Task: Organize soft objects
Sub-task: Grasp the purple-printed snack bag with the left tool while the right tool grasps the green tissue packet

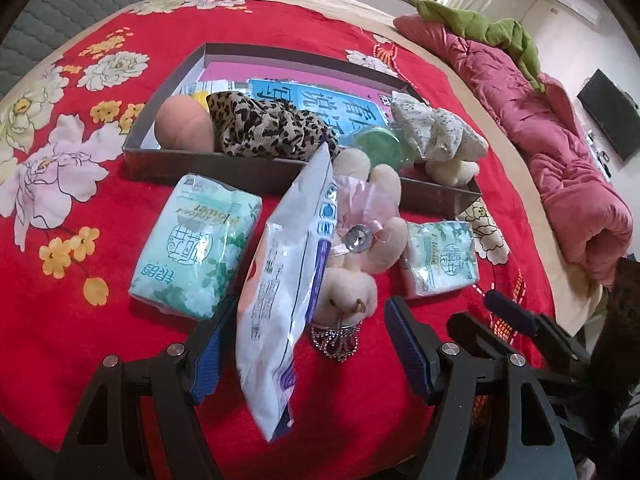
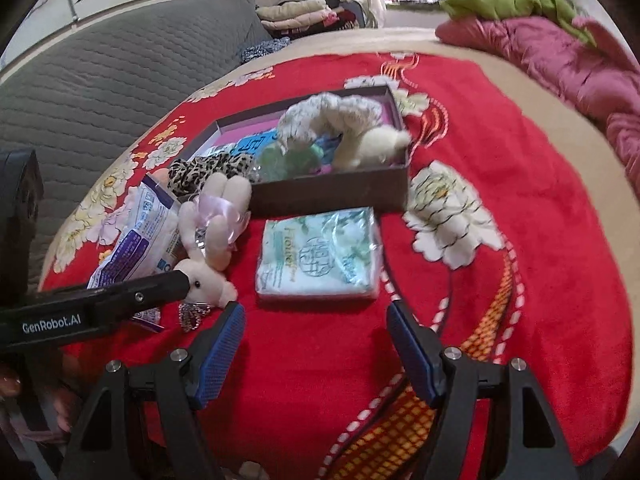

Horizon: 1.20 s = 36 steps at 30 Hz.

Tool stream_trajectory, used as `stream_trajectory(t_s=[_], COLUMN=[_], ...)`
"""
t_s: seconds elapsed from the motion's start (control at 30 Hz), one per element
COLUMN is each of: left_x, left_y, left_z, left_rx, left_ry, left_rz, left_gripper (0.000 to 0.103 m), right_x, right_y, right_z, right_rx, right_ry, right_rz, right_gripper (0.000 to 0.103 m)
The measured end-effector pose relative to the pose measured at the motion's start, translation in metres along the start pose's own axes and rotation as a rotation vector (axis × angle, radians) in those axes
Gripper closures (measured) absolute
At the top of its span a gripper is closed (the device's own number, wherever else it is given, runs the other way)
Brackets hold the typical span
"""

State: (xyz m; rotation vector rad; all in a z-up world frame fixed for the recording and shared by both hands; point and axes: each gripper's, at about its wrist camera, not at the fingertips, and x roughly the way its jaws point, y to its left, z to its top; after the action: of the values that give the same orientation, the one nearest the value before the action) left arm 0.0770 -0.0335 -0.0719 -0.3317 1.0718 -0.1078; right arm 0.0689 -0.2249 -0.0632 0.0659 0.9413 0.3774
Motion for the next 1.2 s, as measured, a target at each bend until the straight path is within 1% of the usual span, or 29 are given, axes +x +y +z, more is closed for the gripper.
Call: stream_trajectory(t_s=[0.27,0.47,0.9,1.07,1.2], left_x=[-0.003,-0.006,-0.005,-0.003,-0.002], left_y=[0.002,0.001,0.002,0.000,0.000], left_z=[0.002,0.004,0.004,0.004,0.005], left_rx=[0.000,0.007,0.005,0.015,0.016], left_ry=[-0.012,-0.022,-0.018,-0.013,-0.011], left_rz=[-0.021,-0.023,-0.028,-0.023,-0.025], left_gripper=[0.028,0.028,0.028,0.028,0.028], right_x=[0.021,0.031,0.049,0.056,0.059], right_y=[-0.009,-0.015,-0.022,-0.025,-0.023], right_z=[-0.002,0.002,0.022,0.029,0.034], right_rx=[0.110,0.168,0.204,0.229,0.246], right_ry=[0.060,0.056,0.011,0.001,0.002], right_rz=[0.086,0.119,0.138,0.151,0.138], right_gripper=[0.031,0.031,0.030,0.028,0.026])
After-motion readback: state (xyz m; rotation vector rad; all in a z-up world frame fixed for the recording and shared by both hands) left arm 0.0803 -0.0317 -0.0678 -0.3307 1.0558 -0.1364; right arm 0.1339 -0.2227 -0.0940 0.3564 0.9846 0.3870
